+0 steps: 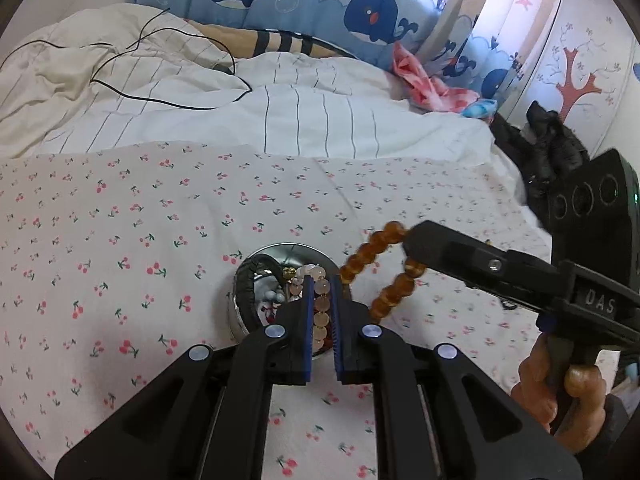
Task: Organize jewelry
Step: 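Carry both bracelets over the silver tin and open both grippers, then move both grippers back to the remaining bead strands and chain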
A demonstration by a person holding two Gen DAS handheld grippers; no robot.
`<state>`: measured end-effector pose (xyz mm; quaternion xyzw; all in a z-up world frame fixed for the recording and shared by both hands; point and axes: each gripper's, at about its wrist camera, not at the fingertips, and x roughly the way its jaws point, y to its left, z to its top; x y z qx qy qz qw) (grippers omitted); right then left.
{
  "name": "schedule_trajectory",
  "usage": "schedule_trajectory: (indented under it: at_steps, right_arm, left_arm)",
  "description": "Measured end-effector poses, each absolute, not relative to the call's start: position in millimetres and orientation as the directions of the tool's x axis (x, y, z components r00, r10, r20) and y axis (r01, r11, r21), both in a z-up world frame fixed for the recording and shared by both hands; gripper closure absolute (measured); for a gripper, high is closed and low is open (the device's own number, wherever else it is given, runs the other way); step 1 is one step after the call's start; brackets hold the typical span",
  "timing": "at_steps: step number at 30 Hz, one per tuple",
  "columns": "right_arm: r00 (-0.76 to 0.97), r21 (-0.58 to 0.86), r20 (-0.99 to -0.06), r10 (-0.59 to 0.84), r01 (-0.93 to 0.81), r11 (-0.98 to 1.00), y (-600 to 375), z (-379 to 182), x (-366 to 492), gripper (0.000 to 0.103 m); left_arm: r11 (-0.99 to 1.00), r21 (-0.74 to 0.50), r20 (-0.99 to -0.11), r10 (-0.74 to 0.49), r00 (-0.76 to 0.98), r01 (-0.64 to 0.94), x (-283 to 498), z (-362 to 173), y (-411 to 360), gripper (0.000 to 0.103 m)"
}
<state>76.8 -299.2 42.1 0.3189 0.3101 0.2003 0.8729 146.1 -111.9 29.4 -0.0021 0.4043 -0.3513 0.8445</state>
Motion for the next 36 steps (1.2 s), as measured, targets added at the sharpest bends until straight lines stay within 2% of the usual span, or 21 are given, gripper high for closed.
schedule_trajectory:
  at_steps: [14, 21, 22, 24, 25, 26, 28, 29, 31, 36]
  right_arm:
    - [0.704, 0.680, -0.469, 0.533, -0.096, 0.726, -292, 5, 93, 0.090]
    - [0.682, 0.632, -0.546, 0.487, -0.047, 0.774, -290, -10, 100, 0.090]
    - [0.678, 0.624, -0.554, 0.483, -0.045, 0.780, -289, -11, 100, 0.089]
    - [0.673, 0.617, -0.565, 0.478, -0.040, 0.786, -288, -13, 100, 0.074]
    - [0.678, 0.608, -0.571, 0.463, -0.031, 0.794, -288, -13, 98, 0.061]
    - [0.686, 0.595, -0.574, 0.446, -0.024, 0.804, -289, -11, 96, 0.057]
    - [0.689, 0.597, -0.574, 0.442, -0.018, 0.802, -291, -11, 94, 0.054]
    - [0.690, 0.599, -0.574, 0.441, -0.013, 0.801, -292, -11, 93, 0.052]
    - [0.695, 0.601, -0.573, 0.434, -0.003, 0.799, -296, -10, 91, 0.049]
    - [0.714, 0.620, -0.553, 0.428, 0.009, 0.785, -305, -2, 68, 0.049]
  left_arm:
    - [0.799, -0.162, -0.701, -0.506, 0.502, 0.579, 148, 9, -121, 0.095]
    - [0.819, -0.059, -0.709, -0.437, 0.554, 0.571, 143, 2, -126, 0.089]
    - [0.820, -0.049, -0.706, -0.433, 0.560, 0.571, 141, 3, -126, 0.088]
    - [0.822, -0.012, -0.694, -0.417, 0.587, 0.570, 135, 6, -126, 0.086]
    - [0.821, 0.002, -0.687, -0.414, 0.598, 0.571, 132, 8, -126, 0.083]
    - [0.819, 0.013, -0.680, -0.413, 0.606, 0.574, 128, 11, -125, 0.081]
    - [0.823, 0.041, -0.659, -0.404, 0.634, 0.567, 121, 16, -123, 0.059]
    - [0.824, 0.043, -0.653, -0.405, 0.640, 0.565, 119, 18, -121, 0.055]
    - [0.828, 0.044, -0.643, -0.405, 0.650, 0.559, 116, 22, -115, 0.052]
    - [0.829, 0.100, -0.609, -0.387, 0.693, 0.550, 95, 33, -104, 0.052]
